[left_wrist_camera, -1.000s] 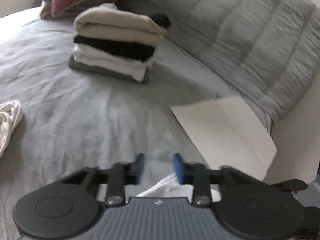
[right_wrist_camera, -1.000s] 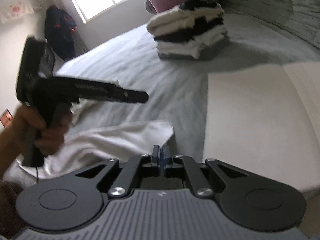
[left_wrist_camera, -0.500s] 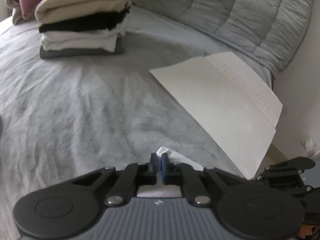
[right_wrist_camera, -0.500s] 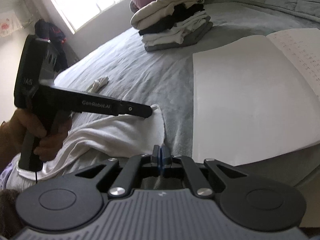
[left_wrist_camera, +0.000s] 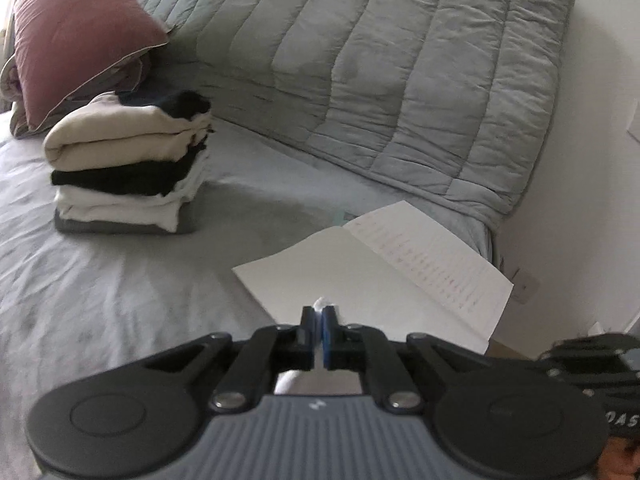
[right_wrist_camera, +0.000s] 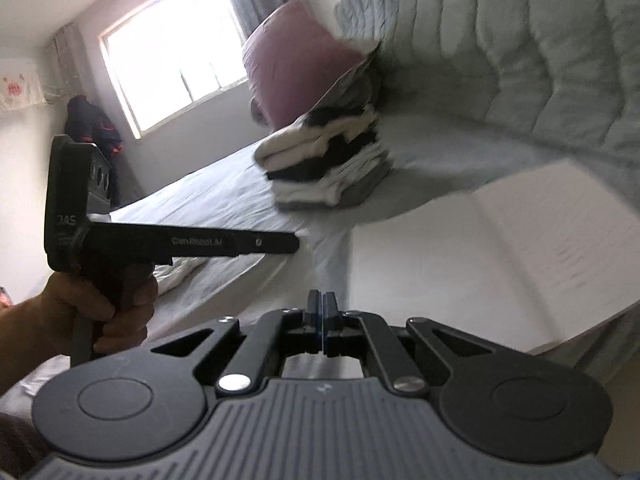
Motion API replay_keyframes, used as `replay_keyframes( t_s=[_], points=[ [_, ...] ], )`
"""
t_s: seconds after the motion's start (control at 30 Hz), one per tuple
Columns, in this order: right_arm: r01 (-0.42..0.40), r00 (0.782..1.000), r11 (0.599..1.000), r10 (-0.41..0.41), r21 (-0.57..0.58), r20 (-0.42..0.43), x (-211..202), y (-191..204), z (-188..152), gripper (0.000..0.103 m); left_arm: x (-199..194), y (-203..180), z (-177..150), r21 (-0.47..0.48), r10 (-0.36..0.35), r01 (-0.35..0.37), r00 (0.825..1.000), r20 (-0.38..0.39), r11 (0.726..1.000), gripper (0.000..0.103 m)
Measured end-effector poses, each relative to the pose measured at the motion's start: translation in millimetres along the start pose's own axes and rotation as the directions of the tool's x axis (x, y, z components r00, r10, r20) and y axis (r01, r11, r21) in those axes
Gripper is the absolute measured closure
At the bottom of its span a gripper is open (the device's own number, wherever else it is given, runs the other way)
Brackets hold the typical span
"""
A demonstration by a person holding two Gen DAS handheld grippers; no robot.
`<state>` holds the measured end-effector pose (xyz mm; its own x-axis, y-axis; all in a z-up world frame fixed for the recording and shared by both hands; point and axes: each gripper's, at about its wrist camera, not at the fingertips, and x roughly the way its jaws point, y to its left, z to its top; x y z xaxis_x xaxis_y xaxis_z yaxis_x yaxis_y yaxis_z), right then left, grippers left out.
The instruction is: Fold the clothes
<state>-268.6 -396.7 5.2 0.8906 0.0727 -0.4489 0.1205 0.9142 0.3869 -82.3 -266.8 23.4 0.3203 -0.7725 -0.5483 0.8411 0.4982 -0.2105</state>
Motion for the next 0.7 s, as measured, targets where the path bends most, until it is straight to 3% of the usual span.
replay_keyframes(
  t_s=[0.13, 0.3, 0.37, 0.4, 0.43, 0.53, 0.63, 0.7],
  points=[
    [0.036, 0.999, 0.999, -0.036, -0.003, -0.007, -2, -8, -1, 0.103, 16, -9, -13, -0.017, -0.011, 0.010, 1.000, -0.013, 1.000, 0.100],
    [0.073, 0.997, 0.997, -0.073, -0.010, -0.019, -4, -16, -2, 0.103, 41, -10, -32, -0.027, 0.036, -0.038, 0.997, -0.069, 0.999, 0.097],
    [0.072, 0.997, 0.997, -0.072, -0.016, -0.026, -2, -14, -1, 0.098, 38, -8, -34, -0.051, 0.051, -0.055, 0.997, -0.064, 0.997, 0.084],
    [0.071, 0.997, 0.997, -0.071, -0.022, -0.031, -2, -13, -1, 0.090, 36, -6, -33, -0.065, 0.054, -0.058, 0.997, -0.060, 0.996, 0.067],
    [0.068, 0.997, 0.997, -0.069, -0.029, -0.037, -1, -11, -1, 0.089, 29, -5, -33, -0.077, 0.063, -0.066, 0.997, -0.046, 0.995, 0.055],
    [0.050, 0.996, 0.997, -0.053, -0.053, -0.070, 1, -7, -5, 0.087, 6, 1, -34, -0.108, 0.097, -0.098, 0.995, -0.019, 0.989, 0.044],
    [0.028, 0.994, 0.998, -0.033, -0.052, -0.107, 10, -1, -8, 0.064, -23, 17, -41, -0.168, 0.153, -0.156, 0.988, -0.032, 0.973, 0.043],
    [0.015, 0.992, 0.999, -0.018, -0.030, -0.121, 17, 3, -10, 0.061, -45, 29, -49, -0.216, 0.181, -0.184, 0.983, -0.038, 0.959, 0.043]
  ],
)
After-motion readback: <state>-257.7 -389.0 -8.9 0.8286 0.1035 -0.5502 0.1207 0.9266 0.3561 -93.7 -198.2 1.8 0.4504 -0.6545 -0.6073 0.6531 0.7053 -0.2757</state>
